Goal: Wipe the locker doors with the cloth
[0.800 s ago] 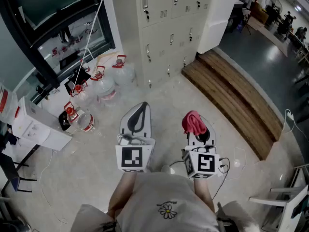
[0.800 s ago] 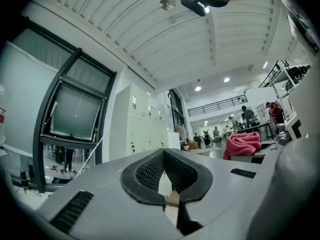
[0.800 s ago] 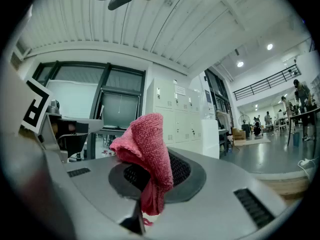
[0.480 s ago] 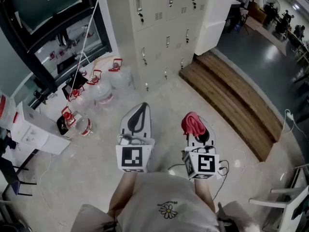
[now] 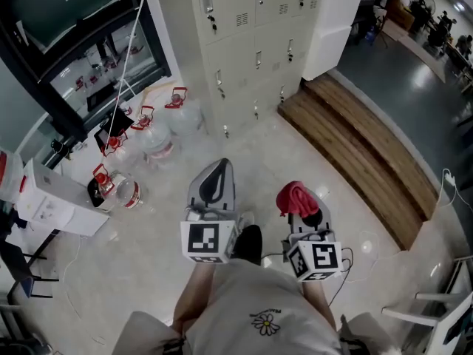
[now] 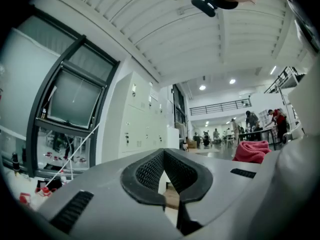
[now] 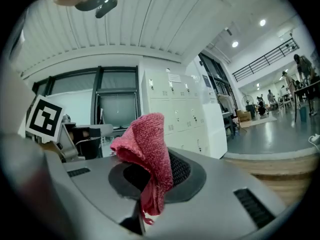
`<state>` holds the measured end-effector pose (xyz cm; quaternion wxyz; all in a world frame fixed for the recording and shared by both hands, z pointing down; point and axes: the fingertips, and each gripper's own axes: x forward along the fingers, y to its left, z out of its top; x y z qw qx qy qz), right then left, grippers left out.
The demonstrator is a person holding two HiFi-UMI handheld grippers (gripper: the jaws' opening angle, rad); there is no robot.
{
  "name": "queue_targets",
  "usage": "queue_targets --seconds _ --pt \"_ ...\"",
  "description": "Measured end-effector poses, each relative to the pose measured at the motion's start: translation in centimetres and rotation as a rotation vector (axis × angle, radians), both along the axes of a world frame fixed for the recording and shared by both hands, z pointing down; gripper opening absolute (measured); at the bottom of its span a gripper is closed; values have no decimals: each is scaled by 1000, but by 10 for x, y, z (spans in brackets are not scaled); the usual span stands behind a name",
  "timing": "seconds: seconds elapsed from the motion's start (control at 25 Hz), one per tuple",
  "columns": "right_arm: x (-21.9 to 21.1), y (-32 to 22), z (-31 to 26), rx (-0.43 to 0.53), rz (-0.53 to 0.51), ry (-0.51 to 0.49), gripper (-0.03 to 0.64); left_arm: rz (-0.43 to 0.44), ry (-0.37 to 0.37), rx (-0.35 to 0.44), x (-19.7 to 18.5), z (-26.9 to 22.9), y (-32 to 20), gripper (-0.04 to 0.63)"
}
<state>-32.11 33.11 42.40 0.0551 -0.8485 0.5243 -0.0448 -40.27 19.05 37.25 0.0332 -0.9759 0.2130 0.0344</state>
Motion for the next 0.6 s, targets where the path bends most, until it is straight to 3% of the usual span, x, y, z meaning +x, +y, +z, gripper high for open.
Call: queue_targets --seconds 0.36,0.6 --pt "78 -52 13 18 27 25 29 88 59 25 103 5 -57 17" --pt "162 -118 -6 0 12 50 29 62 46 7 184 -3 -125 17"
